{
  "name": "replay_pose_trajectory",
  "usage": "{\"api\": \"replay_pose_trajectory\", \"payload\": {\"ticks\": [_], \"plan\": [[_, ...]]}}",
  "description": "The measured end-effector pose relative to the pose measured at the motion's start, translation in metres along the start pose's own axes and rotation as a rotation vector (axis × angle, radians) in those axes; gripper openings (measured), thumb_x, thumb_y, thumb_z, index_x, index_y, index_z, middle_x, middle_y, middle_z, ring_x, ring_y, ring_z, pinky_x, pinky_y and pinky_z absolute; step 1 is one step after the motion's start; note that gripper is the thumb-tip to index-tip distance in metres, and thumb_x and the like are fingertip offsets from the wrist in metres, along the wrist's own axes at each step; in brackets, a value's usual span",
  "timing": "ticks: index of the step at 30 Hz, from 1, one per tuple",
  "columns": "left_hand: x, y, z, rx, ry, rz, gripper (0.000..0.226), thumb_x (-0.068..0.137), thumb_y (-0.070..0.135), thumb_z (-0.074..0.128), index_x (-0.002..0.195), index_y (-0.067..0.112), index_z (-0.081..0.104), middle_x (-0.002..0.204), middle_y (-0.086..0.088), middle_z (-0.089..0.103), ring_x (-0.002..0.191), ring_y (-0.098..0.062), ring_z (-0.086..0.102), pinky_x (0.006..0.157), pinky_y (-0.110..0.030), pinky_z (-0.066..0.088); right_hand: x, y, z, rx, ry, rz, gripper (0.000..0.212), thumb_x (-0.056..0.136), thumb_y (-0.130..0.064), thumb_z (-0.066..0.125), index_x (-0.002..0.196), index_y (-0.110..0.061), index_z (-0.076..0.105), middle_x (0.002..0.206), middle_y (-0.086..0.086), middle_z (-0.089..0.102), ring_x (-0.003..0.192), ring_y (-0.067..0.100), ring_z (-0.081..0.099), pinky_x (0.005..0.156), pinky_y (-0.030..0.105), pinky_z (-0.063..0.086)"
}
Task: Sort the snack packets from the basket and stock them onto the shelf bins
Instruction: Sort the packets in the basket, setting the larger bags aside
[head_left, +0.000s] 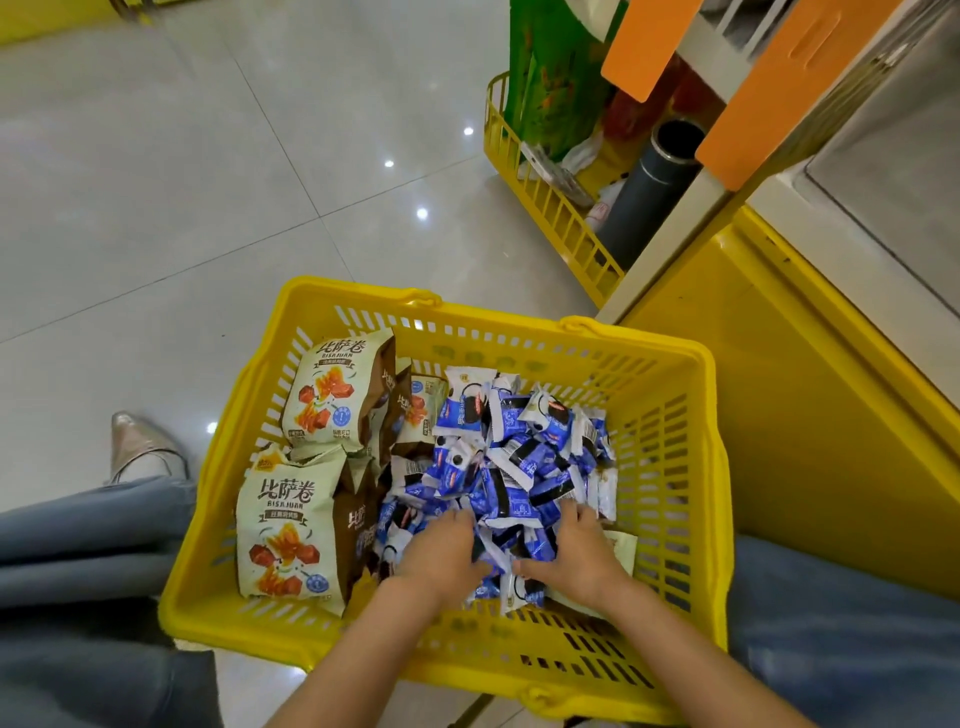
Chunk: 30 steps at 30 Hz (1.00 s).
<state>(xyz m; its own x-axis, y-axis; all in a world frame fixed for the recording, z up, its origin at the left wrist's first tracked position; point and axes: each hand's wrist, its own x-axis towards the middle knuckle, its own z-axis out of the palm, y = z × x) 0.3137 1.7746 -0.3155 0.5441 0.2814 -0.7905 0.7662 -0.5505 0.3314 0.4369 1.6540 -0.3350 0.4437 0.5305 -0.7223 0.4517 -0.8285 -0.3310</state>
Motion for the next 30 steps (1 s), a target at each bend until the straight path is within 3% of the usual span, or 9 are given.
{"api": "replay_pose_trajectory", "payload": {"ticks": [3,5,10,15,19,22,24,27,30], "plan": [[-0.001,0.000,-0.003,0.072,-0.066,0.015,0.026,0.087,0.037,0.060,0.097,0.013,0.056,0.094,-0.007,0.058,0.090,-0.026,0.056,0.068,-0.032,0.043,-0.001,-0.001,0.006,-0.067,0.074,-0.009,0.095,0.075,-0.051,0.070,0.141,-0.007,0.019,0.141,0.014,0.025,0.133,0.028,0.029,0.109,0.035,0.033],[-0.003,0.000,-0.005,0.080,-0.081,0.035,0.026,0.086,0.033,0.062,0.072,0.014,0.052,0.069,-0.003,0.048,0.074,-0.022,0.049,0.058,-0.029,0.036,-0.002,0.001,0.006,-0.049,0.112,-0.024,0.086,0.076,-0.044,0.073,0.138,-0.009,0.025,0.134,0.011,0.029,0.127,0.027,0.034,0.106,0.031,0.034],[-0.005,-0.002,-0.009,0.004,-0.088,0.101,0.027,0.086,0.020,0.062,0.104,0.010,0.046,0.108,-0.012,0.055,0.099,-0.027,0.053,0.078,-0.036,0.043,-0.004,0.006,-0.007,-0.056,0.079,-0.047,0.055,0.079,-0.031,0.071,0.123,-0.016,0.043,0.127,0.008,0.035,0.106,0.023,0.051,0.088,0.025,0.045],[-0.005,-0.011,-0.019,-0.219,-0.048,0.146,0.042,0.085,0.025,0.067,0.121,0.015,0.046,0.117,-0.005,0.052,0.098,-0.016,0.050,0.076,-0.022,0.040,-0.005,0.012,-0.029,-0.005,0.028,-0.018,0.037,0.080,-0.026,0.070,0.113,-0.015,0.058,0.126,0.005,0.049,0.096,0.016,0.057,0.082,0.023,0.050],[-0.008,-0.005,-0.039,-0.536,0.122,0.241,0.027,0.087,0.023,0.065,0.110,0.019,0.052,0.100,0.004,0.053,0.084,-0.005,0.051,0.066,-0.009,0.041,0.001,0.011,-0.064,0.101,0.098,0.031,0.033,0.079,-0.022,0.073,0.108,-0.013,0.060,0.118,0.003,0.059,0.089,0.015,0.062,0.062,0.014,0.045],[-0.012,0.003,-0.055,-0.713,0.266,0.253,0.024,0.091,0.024,0.059,0.108,0.018,0.043,0.098,0.004,0.048,0.082,-0.008,0.050,0.061,-0.013,0.045,0.010,0.000,-0.095,0.170,0.196,0.011,0.042,0.079,-0.024,0.073,0.116,-0.010,0.058,0.124,0.006,0.056,0.098,0.017,0.058,0.077,0.023,0.046],[-0.016,0.005,-0.062,-0.749,0.302,0.233,0.024,0.093,0.026,0.055,0.109,0.018,0.038,0.107,0.000,0.048,0.083,-0.005,0.050,0.055,-0.005,0.042,0.016,-0.009,-0.108,0.259,0.241,-0.072,0.040,0.081,-0.024,0.071,0.115,-0.010,0.056,0.127,0.007,0.054,0.105,0.017,0.052,0.081,0.027,0.043],[-0.017,0.002,-0.064,-0.802,0.370,0.188,0.030,0.093,0.026,0.054,0.116,0.015,0.038,0.133,-0.004,0.044,0.123,-0.012,0.043,0.082,-0.007,0.035,0.017,-0.019,-0.108,0.382,0.314,-0.152,0.045,0.086,-0.023,0.065,0.126,-0.011,0.046,0.133,0.008,0.047,0.119,0.022,0.048,0.092,0.030,0.042],[-0.020,0.000,-0.063,-0.837,0.420,0.184,0.042,0.093,0.027,0.053,0.130,0.014,0.037,0.145,-0.003,0.038,0.136,-0.012,0.031,0.095,-0.018,0.027,0.011,-0.014,-0.089,0.209,0.487,-0.116,0.055,0.090,-0.018,0.059,0.138,-0.005,0.034,0.139,0.012,0.040,0.127,0.023,0.041,0.105,0.030,0.032]]}}
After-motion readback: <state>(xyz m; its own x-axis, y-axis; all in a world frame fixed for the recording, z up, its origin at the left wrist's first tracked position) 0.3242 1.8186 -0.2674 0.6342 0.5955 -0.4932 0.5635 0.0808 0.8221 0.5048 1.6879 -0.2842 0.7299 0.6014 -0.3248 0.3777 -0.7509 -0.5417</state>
